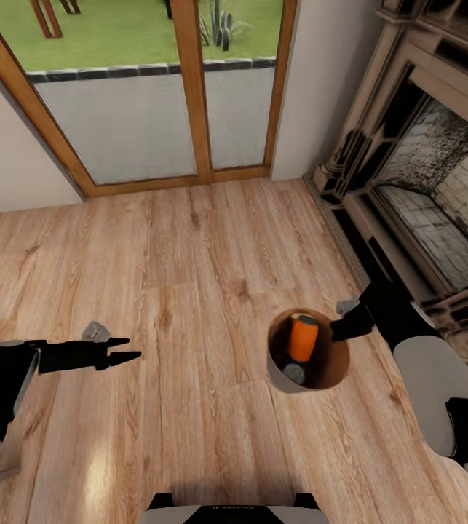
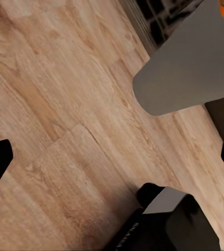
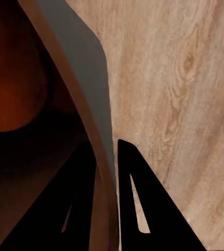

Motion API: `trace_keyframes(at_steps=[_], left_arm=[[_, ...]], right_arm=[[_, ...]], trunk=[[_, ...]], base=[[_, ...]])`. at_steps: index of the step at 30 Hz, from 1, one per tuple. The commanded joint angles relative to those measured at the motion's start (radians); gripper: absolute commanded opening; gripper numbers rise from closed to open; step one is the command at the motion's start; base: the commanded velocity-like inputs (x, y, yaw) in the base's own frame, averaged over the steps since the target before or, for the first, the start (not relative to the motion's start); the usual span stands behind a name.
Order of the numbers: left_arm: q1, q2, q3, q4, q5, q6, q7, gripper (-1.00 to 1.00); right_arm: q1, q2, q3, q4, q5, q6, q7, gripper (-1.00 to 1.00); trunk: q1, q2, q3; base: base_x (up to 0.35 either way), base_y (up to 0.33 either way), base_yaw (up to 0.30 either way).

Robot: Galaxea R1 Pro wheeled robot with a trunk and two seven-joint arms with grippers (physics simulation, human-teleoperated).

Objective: Put the three can of soda from the living room inside the tash can in the kitchen.

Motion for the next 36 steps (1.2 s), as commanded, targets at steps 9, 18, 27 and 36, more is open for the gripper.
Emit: trace_keyframes(at_steps=[9, 18, 27, 36], left_arm=[[0.075, -0.048, 0.062, -0.005, 0.0, -0.057, 0.087, 1.0], [0.106, -0.058, 0.092, -0.004, 0.0, -0.065, 0.155, 1.0], [0.11, -0.087, 0.098, 0.006, -0.002, -0.06, 0.354, 1.0], [0.11, -0.162, 0.099, 0.006, 0.0, -0.066, 0.808, 1.0]], right_arm=[[0.001, -0.009, -0.002, 0.001, -0.02, 0.015, 0.005, -1.0], [0.002, -0.017, -0.003, 0.0, -0.019, 0.015, 0.005, -1.0], [0.003, -0.055, -0.023, 0.003, -0.025, 0.015, -0.003, -1.0], [0.057, -0.057, -0.088, 0.005, -0.025, -0.015, -0.005, -1.0]], trunk=[[0.0, 0.0, 0.0], [0.0, 0.0, 0.0], [0.011, -0.021, -0.009], [0.046, -0.084, -0.038]], base=[[0.0, 0.0, 0.0], [0.0, 0.0, 0.0], [0.0, 0.0, 0.0], [0.0, 0.0, 0.0]])
